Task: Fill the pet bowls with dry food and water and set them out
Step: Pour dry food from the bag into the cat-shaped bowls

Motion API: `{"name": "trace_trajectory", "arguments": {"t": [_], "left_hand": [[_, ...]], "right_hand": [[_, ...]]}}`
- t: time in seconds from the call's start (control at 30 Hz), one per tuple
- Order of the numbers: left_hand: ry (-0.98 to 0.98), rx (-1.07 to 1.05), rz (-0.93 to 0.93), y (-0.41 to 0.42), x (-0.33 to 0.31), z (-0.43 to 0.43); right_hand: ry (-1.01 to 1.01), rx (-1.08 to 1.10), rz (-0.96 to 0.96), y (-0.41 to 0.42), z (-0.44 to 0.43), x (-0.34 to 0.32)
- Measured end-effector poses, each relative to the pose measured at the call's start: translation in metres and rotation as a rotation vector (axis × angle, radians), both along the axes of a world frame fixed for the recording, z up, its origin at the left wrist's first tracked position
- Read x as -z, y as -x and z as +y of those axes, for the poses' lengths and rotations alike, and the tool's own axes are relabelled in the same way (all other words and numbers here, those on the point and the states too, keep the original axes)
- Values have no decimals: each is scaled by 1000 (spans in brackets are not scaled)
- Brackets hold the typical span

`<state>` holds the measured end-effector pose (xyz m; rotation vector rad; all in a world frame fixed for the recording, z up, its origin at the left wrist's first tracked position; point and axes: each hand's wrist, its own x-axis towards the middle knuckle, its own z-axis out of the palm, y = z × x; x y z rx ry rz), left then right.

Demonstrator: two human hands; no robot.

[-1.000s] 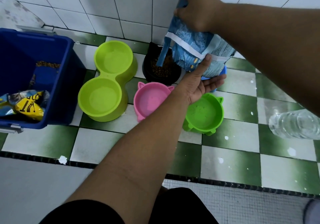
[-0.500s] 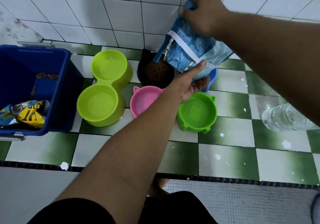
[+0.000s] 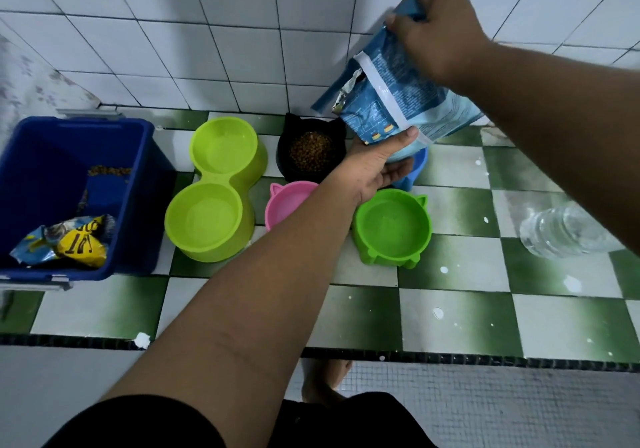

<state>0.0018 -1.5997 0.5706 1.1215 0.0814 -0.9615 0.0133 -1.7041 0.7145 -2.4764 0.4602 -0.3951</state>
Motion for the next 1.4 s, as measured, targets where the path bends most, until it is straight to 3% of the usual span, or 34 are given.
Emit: {"name": "trace_trajectory", "arguments": {"t": [0.27, 0.63, 1.4], "left_hand": [[66, 155, 81, 34, -4, -46], [149, 141, 285, 69, 27, -94], [254, 83, 338, 68, 31, -121]], "right_hand": [[108, -12, 65, 21, -28, -11], [232, -3, 252, 27, -65, 38], [284, -163, 188, 16, -80, 51]]}}
